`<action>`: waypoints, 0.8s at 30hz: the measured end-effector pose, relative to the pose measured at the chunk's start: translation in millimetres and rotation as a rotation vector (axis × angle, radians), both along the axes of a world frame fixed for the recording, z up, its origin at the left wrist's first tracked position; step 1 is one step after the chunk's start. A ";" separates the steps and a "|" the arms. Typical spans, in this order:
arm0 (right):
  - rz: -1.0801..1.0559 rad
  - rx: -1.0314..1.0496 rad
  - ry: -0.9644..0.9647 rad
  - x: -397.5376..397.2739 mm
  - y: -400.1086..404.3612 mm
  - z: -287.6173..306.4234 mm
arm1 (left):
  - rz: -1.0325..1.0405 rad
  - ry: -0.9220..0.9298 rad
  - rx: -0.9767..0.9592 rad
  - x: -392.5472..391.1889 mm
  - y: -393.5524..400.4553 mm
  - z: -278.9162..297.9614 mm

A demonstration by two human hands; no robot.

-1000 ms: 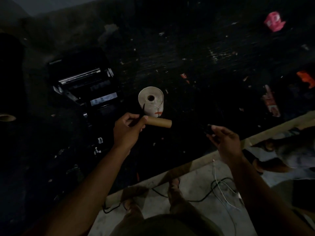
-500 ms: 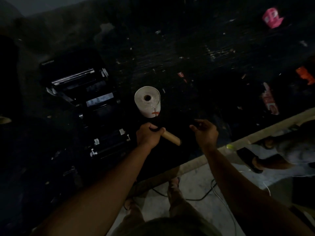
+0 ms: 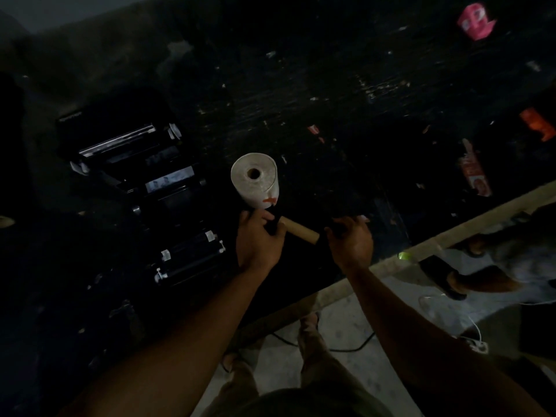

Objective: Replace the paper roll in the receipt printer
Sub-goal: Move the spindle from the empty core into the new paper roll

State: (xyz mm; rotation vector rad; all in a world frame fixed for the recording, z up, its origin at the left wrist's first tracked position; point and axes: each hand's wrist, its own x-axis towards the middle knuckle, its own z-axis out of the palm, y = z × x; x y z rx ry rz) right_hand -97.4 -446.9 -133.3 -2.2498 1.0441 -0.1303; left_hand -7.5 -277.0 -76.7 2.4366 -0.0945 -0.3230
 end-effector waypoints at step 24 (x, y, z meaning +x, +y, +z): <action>0.004 0.022 -0.066 -3.5 -3.2 -7.4 | -0.280 0.020 0.289 119.9 -1.2 43.2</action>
